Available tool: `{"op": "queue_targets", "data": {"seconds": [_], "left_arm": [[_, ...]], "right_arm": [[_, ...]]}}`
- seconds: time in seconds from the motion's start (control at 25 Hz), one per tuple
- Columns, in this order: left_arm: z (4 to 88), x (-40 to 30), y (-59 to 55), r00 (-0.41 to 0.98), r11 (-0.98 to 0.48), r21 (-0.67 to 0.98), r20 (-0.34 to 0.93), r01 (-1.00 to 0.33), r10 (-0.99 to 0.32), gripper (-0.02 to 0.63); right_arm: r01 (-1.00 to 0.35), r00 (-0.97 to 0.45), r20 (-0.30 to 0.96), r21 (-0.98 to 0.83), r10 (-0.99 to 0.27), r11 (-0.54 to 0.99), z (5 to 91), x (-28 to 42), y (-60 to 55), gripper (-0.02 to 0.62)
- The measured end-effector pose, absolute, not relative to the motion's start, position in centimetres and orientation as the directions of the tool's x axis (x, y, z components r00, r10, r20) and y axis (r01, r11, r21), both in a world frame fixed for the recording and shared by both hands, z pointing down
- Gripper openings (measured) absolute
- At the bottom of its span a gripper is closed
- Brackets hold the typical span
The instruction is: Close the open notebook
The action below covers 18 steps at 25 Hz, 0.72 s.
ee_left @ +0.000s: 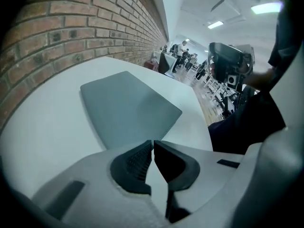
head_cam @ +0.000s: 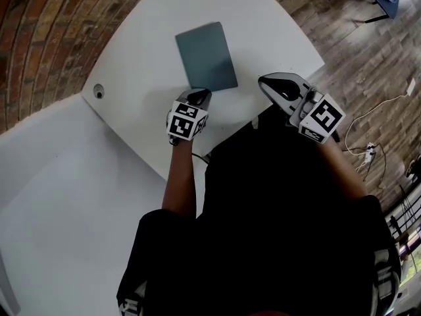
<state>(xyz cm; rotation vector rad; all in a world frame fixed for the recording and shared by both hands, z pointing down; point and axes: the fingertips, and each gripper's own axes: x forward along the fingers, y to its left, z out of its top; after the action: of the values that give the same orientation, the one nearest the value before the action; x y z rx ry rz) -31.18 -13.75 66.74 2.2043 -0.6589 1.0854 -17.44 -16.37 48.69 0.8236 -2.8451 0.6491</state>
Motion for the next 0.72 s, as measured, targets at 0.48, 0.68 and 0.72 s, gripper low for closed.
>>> {"op": "queue_targets", "data": {"seconds": [0.48, 0.68, 0.72], "left_arm": [[60.1, -32.9, -14.9, 0.672, -0.672, 0.314, 0.642, -0.67, -0.37, 0.028], [52.1, -35.1, -16.8, 0.723, -0.681, 0.278, 0.421, -0.678, -0.547, 0.025], [50.3, -35.7, -16.7, 0.731, -0.683, 0.277, 0.37, -0.676, -0.573, 0.023]], "right_arm": [[-0.517, -0.855, 0.187, -0.358, -0.483, 0.777, 46.5, -18.8, -16.3, -0.002], [-0.436, -0.899, 0.095, -0.244, -0.426, 0.866, 41.3, -21.6, -16.6, -0.002], [-0.428, -0.903, 0.067, -0.223, -0.424, 0.876, 40.0, -22.0, -16.4, -0.002]]}}
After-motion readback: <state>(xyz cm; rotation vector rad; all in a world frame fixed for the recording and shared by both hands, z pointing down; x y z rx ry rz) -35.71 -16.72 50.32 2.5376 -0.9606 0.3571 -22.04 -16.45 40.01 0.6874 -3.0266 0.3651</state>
